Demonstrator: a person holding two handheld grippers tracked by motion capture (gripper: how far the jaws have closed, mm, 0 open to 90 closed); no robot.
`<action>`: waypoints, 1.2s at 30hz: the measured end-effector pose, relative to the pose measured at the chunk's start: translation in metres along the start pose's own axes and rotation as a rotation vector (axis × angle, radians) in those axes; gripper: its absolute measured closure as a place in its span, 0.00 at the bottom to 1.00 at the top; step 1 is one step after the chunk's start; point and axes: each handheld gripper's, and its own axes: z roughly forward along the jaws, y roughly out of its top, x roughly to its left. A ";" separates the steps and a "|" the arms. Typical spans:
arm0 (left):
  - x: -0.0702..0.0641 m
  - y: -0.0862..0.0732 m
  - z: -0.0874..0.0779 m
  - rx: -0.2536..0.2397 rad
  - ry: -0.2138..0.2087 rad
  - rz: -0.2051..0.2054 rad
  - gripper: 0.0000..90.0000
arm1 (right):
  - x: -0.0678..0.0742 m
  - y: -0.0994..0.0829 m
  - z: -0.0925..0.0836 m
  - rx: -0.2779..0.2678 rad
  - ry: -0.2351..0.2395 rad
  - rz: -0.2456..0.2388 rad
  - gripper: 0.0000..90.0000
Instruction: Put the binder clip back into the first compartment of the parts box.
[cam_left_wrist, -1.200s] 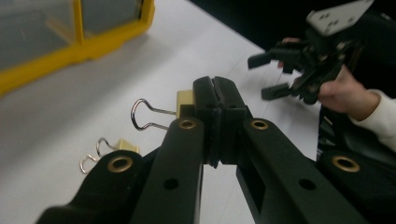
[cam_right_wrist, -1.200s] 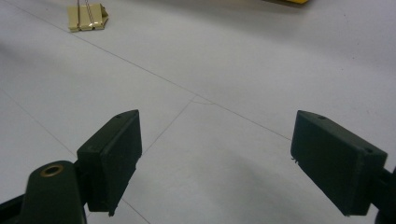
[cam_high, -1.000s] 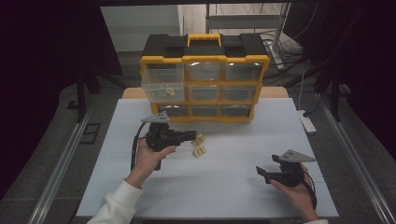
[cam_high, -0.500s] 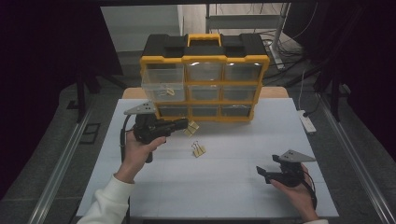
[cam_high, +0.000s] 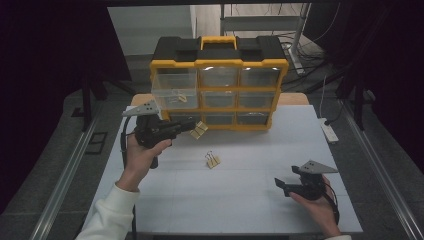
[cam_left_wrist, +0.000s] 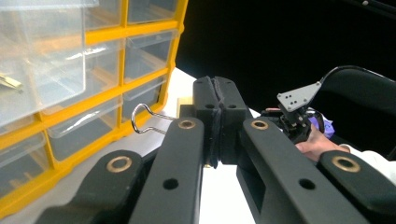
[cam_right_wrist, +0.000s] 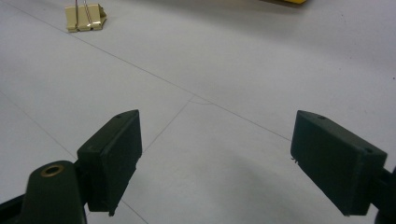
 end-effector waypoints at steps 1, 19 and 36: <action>0.000 0.002 -0.001 -0.003 0.005 0.002 0.99 | 0.000 0.000 0.000 0.000 0.000 0.000 0.19; 0.002 0.035 -0.016 -0.067 0.054 0.026 0.99 | -0.001 0.000 -0.001 0.001 0.000 0.004 0.19; 0.011 0.052 -0.025 -0.113 0.109 0.018 0.99 | -0.001 0.000 0.000 -0.002 -0.002 0.004 0.19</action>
